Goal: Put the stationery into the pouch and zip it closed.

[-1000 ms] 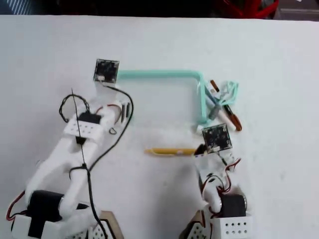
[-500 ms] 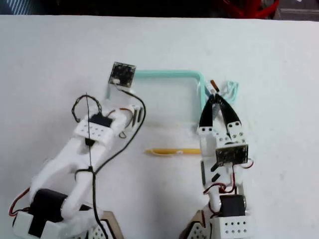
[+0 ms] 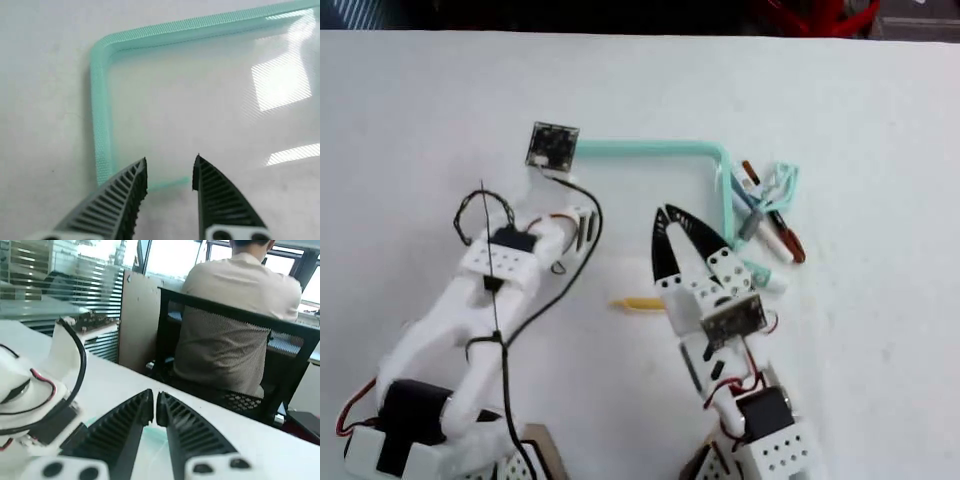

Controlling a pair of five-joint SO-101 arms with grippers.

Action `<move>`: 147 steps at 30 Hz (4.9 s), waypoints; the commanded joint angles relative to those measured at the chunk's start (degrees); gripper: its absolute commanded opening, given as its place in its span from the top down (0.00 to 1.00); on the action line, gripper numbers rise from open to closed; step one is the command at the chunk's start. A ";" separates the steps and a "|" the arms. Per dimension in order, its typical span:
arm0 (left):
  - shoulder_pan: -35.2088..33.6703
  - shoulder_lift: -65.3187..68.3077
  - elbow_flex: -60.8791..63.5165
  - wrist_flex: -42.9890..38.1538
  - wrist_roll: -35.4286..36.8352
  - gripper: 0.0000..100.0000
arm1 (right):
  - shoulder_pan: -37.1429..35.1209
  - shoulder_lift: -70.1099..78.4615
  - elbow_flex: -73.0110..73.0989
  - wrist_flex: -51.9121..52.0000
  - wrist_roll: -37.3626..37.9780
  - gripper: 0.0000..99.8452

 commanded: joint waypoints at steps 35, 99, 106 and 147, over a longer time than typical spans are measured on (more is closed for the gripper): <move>11.12 -0.57 -1.49 -5.63 -10.20 0.83 | 22.64 61.41 -33.49 6.11 -21.19 0.89; -2.77 0.04 -5.27 -6.42 -0.88 0.77 | 25.89 104.40 -71.91 35.12 -24.97 0.98; -1.01 0.04 -5.19 -5.80 -1.14 0.77 | 25.89 103.96 -71.91 35.47 -24.97 0.98; 11.82 -0.48 -0.53 -2.73 -24.88 0.73 | 13.41 58.95 -73.67 44.62 -20.31 0.98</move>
